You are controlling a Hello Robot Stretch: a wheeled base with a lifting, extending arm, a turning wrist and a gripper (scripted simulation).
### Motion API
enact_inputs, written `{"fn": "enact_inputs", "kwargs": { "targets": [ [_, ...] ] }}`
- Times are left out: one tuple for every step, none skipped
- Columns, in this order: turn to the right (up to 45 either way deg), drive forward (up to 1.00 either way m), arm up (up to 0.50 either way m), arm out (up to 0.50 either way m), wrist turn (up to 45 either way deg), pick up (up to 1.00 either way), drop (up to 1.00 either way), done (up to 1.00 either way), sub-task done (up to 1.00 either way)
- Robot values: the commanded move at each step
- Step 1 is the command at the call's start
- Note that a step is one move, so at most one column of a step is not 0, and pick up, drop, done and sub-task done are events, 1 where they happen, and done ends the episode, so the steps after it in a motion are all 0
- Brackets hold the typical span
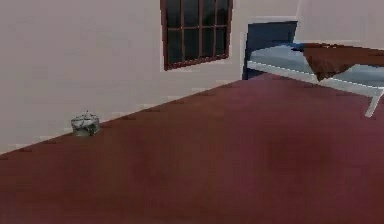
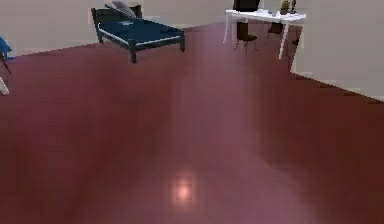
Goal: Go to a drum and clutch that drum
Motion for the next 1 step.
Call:
{"fn": "enact_inputs", "kwargs": {
  "targets": [
    [-36.0, 0.0, 0.0, 0.0, 0.0, 0.0, 0.0, 0.0, 0.0]
  ]
}}
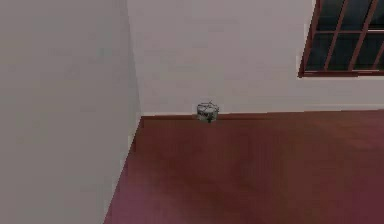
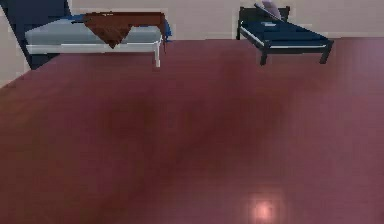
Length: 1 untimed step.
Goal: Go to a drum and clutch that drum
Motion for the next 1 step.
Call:
{"fn": "enact_inputs", "kwargs": {
  "targets": [
    [0.0, 1.0, 0.0, 0.0, 0.0, 0.0, 0.0, 0.0, 0.0]
  ]
}}
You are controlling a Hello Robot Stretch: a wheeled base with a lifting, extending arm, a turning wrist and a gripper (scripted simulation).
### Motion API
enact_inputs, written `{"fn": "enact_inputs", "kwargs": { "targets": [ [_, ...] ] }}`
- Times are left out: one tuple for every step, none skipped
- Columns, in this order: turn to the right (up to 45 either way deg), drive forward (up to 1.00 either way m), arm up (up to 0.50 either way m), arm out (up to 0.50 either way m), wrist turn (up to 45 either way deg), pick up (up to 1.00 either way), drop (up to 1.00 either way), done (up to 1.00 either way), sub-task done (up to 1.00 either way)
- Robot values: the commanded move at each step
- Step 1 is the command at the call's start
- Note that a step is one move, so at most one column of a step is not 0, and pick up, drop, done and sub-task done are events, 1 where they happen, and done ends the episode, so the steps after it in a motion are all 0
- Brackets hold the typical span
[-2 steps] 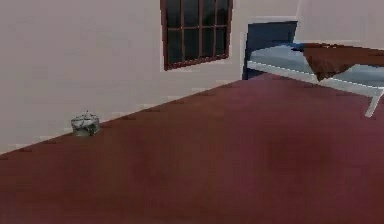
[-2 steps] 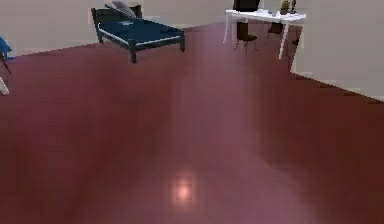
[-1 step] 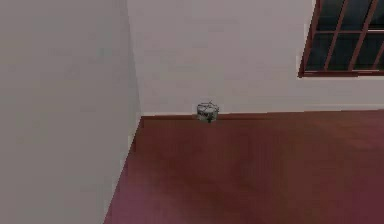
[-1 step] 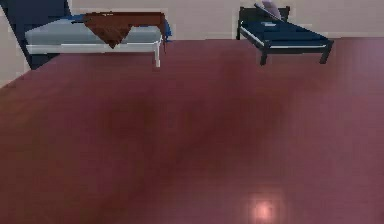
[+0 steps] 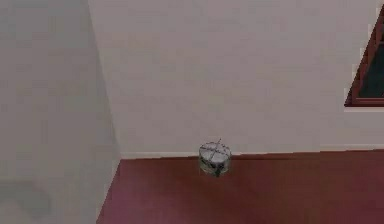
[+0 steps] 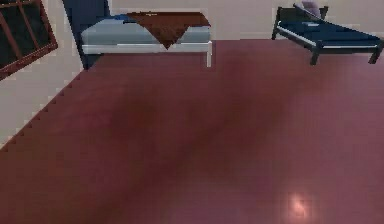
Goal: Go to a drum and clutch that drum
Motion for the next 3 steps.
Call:
{"fn": "enact_inputs", "kwargs": {
  "targets": [
    [-6.0, 0.0, 0.0, 0.0, 0.0, 0.0, 0.0, 0.0, 0.0],
    [0.0, 0.6, 0.0, 0.0, 0.0, 0.0, 0.0, 0.0, 0.0],
    [-45.0, 0.0, 0.0, 0.0, 0.0, 0.0, 0.0, 0.0, 0.0]
  ]
}}
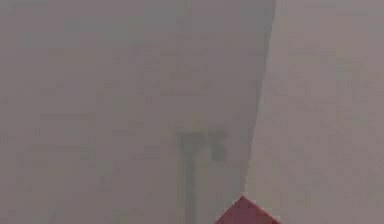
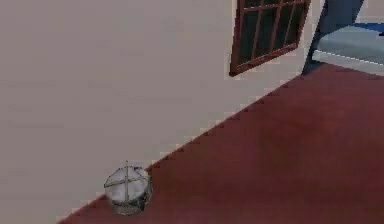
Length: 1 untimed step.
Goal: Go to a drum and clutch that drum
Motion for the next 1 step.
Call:
{"fn": "enact_inputs", "kwargs": {
  "targets": [
    [-21.0, 0.0, 0.0, 0.0, 0.0, 0.0, 0.0, 0.0, 0.0]
  ]
}}
